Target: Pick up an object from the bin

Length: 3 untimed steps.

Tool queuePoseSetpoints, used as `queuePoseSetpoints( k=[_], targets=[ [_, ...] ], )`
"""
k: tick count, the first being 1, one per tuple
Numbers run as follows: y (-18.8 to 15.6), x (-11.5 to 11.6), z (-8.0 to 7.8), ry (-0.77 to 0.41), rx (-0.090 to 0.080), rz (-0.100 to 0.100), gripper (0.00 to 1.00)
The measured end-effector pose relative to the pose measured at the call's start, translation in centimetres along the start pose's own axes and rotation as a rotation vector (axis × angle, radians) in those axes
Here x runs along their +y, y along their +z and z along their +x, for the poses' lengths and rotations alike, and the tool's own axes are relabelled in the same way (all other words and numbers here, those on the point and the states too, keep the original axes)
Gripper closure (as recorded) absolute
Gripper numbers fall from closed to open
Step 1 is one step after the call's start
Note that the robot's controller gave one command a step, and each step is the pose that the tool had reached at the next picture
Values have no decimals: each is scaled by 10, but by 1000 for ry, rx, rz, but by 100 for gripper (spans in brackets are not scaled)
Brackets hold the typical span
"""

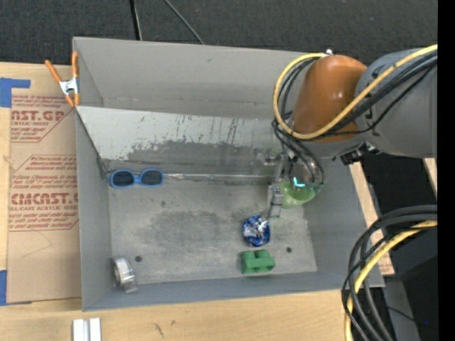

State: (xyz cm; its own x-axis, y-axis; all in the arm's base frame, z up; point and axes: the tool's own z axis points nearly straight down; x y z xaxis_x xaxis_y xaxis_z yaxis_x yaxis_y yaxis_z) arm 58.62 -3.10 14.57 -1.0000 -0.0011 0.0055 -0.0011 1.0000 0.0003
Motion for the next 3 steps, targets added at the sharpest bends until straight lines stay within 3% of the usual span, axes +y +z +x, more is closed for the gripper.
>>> queuePoseSetpoints(
  k=[1, 2, 3],
  targets=[
    [74, -26, 73, -447, 1, 0, 0],
    [71, -26, 70, -447, -7, 2, 100],
    [-133, -50, 62, -471, -17, 6, 100]
  ],
)
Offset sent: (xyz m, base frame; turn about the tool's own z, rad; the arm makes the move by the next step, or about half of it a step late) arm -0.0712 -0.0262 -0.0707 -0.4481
